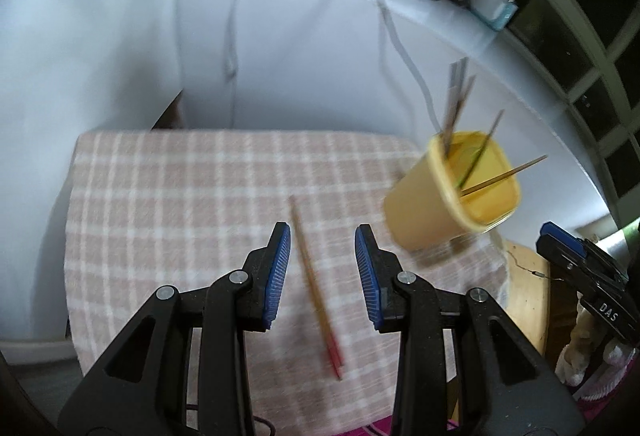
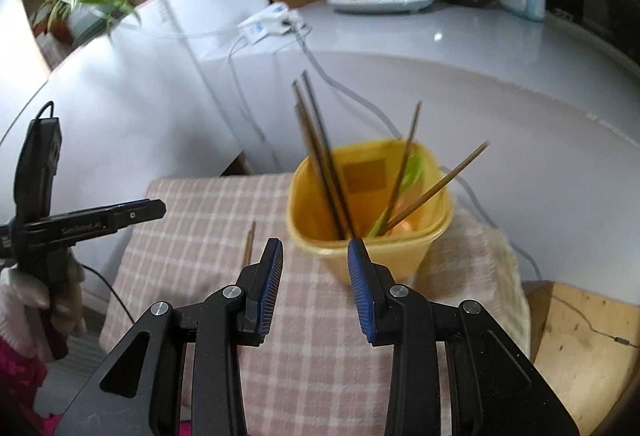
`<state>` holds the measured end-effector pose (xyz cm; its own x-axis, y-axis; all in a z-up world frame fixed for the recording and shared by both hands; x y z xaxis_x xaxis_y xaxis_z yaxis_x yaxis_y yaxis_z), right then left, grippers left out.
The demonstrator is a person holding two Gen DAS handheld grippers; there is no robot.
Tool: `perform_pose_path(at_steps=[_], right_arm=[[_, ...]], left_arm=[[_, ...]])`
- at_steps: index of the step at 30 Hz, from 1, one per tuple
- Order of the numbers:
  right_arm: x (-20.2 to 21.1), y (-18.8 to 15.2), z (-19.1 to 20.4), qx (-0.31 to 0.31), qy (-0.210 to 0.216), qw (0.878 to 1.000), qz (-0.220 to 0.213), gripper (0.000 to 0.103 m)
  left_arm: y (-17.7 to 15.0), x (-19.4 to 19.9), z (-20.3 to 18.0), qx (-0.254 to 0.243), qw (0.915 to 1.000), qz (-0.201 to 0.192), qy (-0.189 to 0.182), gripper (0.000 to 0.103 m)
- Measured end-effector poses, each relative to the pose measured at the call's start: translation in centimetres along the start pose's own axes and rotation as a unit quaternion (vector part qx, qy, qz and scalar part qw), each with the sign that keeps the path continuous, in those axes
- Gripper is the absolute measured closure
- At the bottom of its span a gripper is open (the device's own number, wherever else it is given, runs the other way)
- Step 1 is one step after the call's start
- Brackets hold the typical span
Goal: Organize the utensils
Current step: 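Move both tools back down to the last chopsticks on the cloth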
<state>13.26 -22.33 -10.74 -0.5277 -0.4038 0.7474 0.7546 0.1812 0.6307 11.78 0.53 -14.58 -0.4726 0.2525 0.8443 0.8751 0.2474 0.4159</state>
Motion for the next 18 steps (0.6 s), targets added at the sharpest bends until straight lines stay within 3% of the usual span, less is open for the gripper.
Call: perform_pose_path(at_steps=[7,18], right_arm=[[-3.1,-3.0,2.2,0.015,0.027,0.998,0.052,0.071],[-7.0,-7.8,2.0,-0.004,0.031,0.992,0.120,0.071]], left_arm=[[-4.2,-2.6,2.6,0.023,0.9985,0.047,0.015,0.070],[-7.9,-8.8,1.3,0.027,0.9938,0.107,0.018,0.070]])
Point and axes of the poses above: each gripper's, at about its wrist camera, not at the fingertips, and x roughly against the way its jaws point, z to its left, y to its top, the point moved 8 cm from there along -x, roughly the way its jaws point, and after that the axes turned 2 degrees about y, right-handed, at the moved point
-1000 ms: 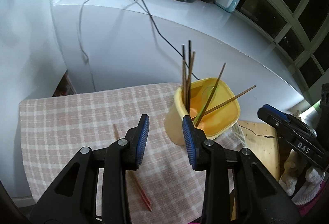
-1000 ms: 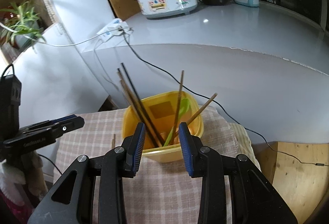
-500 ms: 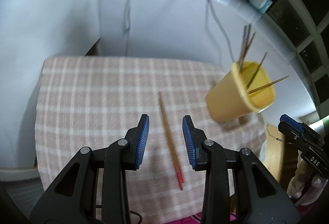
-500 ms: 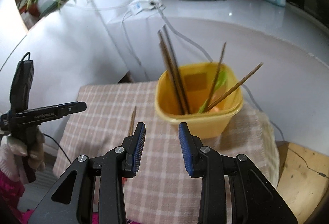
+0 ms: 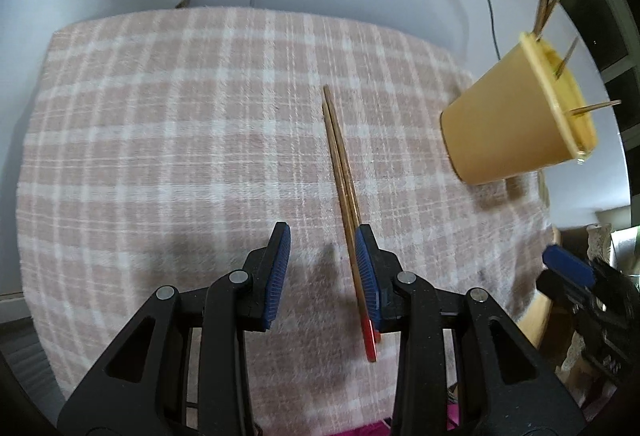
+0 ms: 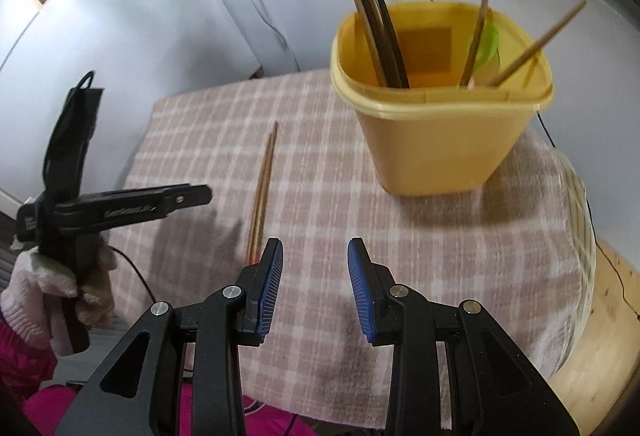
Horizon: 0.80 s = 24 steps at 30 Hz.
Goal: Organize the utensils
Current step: 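Move both tools back down to the last chopsticks on the cloth, then close the left tool on a red-tipped wooden chopstick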
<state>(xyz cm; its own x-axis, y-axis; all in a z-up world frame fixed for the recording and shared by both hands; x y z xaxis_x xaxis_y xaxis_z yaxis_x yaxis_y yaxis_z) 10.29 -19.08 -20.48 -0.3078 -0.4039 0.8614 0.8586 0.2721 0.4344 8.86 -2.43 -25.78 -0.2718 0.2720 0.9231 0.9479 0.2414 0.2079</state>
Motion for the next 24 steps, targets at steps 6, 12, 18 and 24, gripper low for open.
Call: perform_pose_path(at_steps=[6,12,18,24], right_arm=[[-0.2,-0.9,-1.7,-0.025,-0.010,1.000,0.007,0.071],[-0.1,-1.9,-3.2,-0.048,-0.016,0.999,0.009,0.071],[0.0,-2.3,-3.7,-0.056,-0.020,0.998,0.009,0.071],[0.0,-2.4,-3.7,-0.059,-0.019,0.998,0.010,0.071]], left_arm=[[1.0,-2.3,-0.4,0.007,0.9999,0.011,0.009,0.070],[1.7,-4.3,-1.2,0.000,0.9994,0.015,0.030,0.070],[2.4,-6.0,-2.1,0.001,0.9991,0.015,0.039,0.070],[3.7,-6.6,-1.9,0.005,0.9990,0.015,0.041,0.070]])
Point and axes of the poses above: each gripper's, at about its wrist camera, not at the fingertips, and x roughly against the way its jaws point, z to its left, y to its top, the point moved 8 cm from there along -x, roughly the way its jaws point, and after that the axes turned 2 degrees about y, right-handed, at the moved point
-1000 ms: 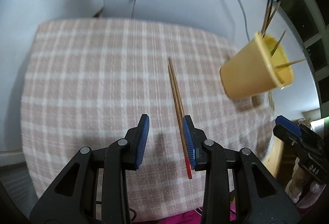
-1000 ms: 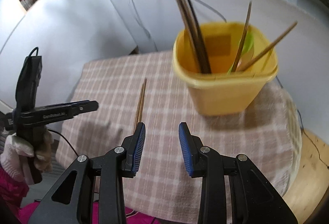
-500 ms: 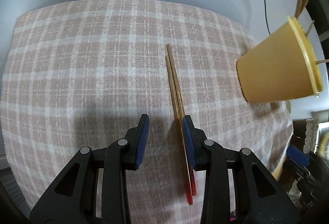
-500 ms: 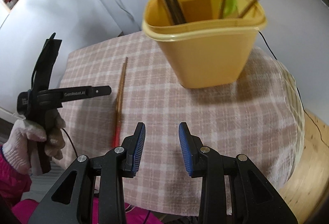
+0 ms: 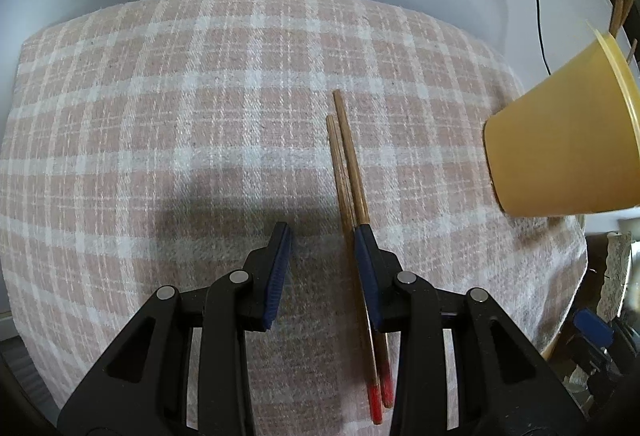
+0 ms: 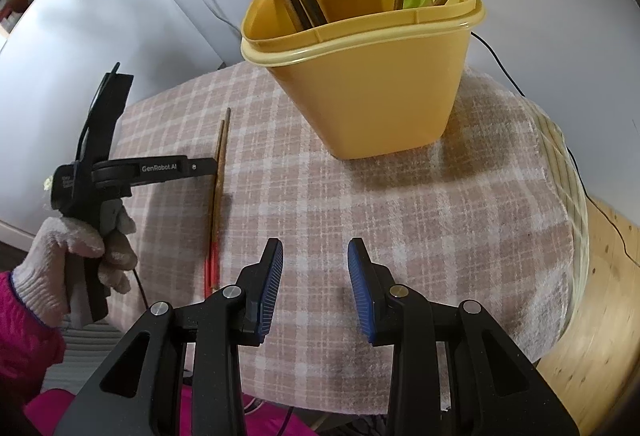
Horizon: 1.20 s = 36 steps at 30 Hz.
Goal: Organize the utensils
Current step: 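Close the left tool on a red-tipped wooden chopstick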
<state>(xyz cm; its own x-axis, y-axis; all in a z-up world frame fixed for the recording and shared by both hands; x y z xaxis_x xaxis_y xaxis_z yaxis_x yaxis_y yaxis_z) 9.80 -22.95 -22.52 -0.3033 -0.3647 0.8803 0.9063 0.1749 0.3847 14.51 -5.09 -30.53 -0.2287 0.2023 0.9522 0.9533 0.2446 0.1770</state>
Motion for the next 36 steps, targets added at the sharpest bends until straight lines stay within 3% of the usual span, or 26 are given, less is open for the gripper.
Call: perform_pose_path(at_steps=[5,12,24,36], right_arm=[[-0.2,0.0,0.4,0.004,0.004,1.000,0.000,0.071],[-0.5,0.8,2.1,0.017,0.023,1.000,0.004,0.071],[-2.9,3.1,6.6,0.064,0.050,0.996,0.025,0.071],[-8.8,5.3,9.5,0.077,0.062,0.991,0.086,0.079]], left_arm=[[2.4,-1.0,0.4,-0.007,1.0000,0.001,0.006,0.070],[6.3,-1.8,0.8,0.002,0.9996,-0.013,0.023,0.094],[7.2,-1.0,4.1,0.000,0.9996,-0.021,0.020,0.098],[6.6,0.1,10.4,0.055,0.9980,-0.028,-0.011,0.098]])
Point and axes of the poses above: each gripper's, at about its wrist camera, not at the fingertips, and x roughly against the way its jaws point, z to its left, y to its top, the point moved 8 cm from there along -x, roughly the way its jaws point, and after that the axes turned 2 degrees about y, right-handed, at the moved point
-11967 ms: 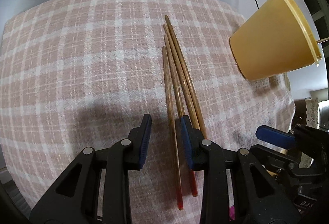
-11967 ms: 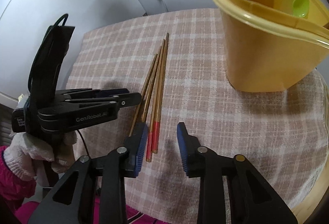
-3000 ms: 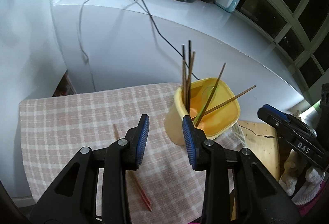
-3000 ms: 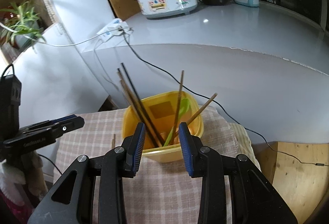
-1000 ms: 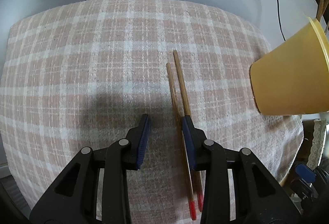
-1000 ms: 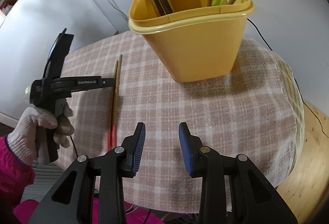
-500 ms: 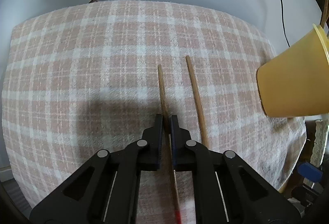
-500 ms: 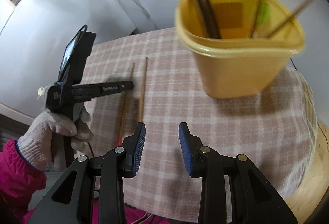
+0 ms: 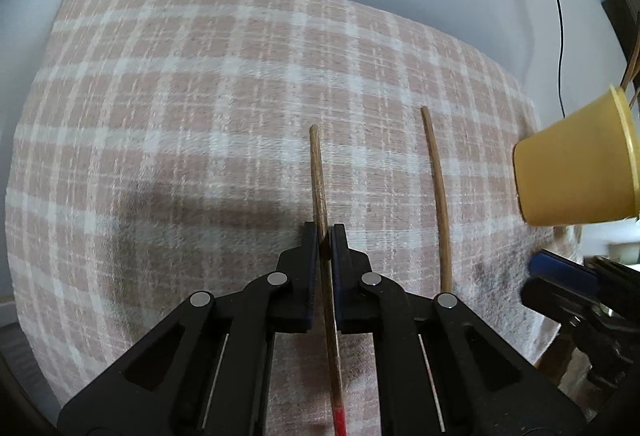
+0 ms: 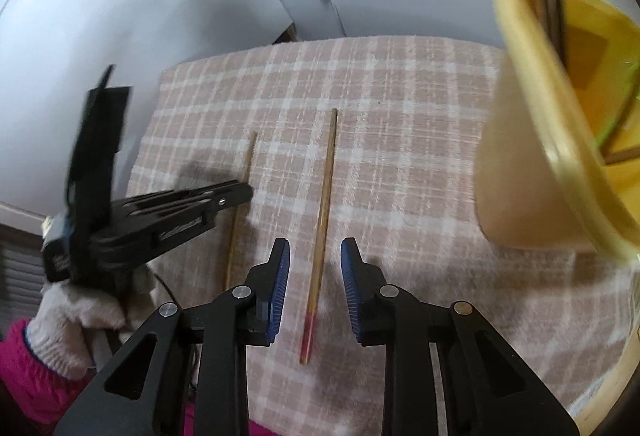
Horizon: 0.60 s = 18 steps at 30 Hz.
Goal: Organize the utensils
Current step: 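Close the left tool on a red-tipped wooden chopstick, then close the right tool on the last red-tipped wooden chopstick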
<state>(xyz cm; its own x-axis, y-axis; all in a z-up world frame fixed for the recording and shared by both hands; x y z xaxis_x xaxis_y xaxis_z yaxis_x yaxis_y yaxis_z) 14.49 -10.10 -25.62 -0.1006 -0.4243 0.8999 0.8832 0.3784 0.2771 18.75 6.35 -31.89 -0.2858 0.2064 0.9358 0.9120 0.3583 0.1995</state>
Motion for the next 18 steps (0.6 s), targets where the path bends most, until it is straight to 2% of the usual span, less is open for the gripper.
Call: perform_pose_path(at_steps=[3,10,11,18], right_arm=[[-1.2,0.9,0.1,-0.005,0.002,1.000,0.011,0.079],[-3.5,3.3,0.6,0.006,-0.016,0.999,0.027,0.081],[-3.8,3.5,0.7,0.009,-0.020,0.999,0.029,0.082],[-5.8,5.3,-0.1,-0.005,-0.044,0.998,0.044,0.087]], left_arm=[[0.0,0.3,1.6,0.017,0.9998,0.003,-0.014,0.098],[0.4,0.9,4.4,0.031,0.9994,0.006,-0.016,0.097],[-0.3,0.3,3.9,0.032,0.9994,0.005,-0.016,0.097],[1.0,0.3,1.9,0.027,0.9995,0.009,-0.014,0.097]])
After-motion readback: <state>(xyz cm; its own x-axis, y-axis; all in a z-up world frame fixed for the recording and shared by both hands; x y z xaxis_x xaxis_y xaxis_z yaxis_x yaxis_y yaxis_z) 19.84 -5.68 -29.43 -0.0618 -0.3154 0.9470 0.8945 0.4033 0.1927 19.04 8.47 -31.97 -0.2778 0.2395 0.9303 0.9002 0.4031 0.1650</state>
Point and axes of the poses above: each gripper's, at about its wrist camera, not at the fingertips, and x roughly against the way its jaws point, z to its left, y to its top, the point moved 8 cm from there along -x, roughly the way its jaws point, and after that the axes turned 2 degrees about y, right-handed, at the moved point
